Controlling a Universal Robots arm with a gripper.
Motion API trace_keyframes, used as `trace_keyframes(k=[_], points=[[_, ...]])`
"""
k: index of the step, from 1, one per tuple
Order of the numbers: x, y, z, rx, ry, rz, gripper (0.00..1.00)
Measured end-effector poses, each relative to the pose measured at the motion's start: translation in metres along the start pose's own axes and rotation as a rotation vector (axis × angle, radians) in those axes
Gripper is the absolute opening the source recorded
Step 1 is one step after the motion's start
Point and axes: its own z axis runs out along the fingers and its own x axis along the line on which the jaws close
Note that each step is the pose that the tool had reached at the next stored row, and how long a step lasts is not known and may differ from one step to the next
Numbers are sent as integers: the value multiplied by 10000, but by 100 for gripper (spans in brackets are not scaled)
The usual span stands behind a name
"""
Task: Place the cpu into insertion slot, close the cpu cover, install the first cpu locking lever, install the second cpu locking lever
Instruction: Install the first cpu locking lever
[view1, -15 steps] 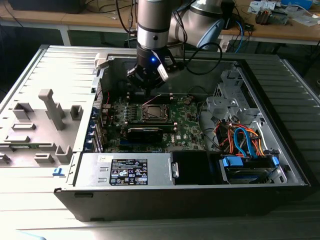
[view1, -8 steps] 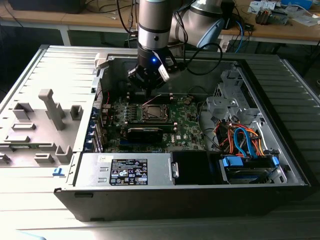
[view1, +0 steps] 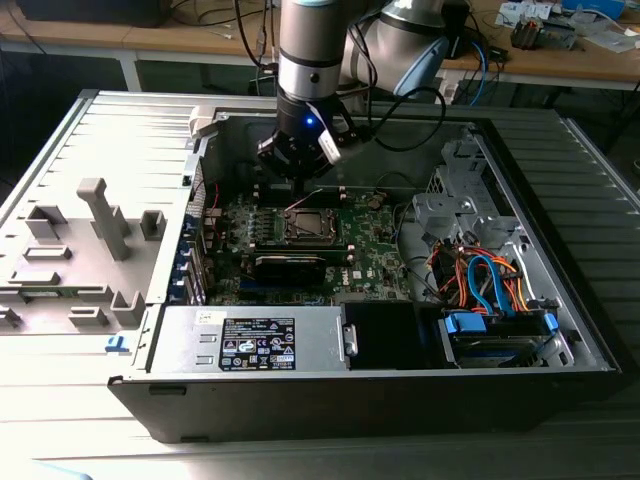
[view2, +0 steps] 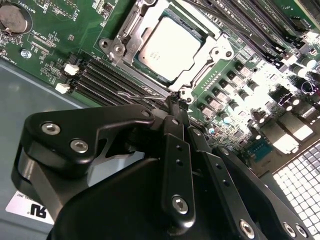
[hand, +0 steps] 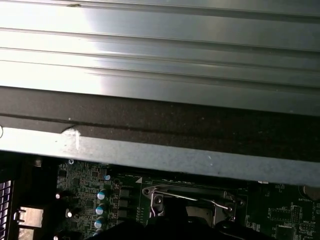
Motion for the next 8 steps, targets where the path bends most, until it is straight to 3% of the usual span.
trace_keyframes(k=[8], points=[[-15,-2,9,-1,0,0,11]])
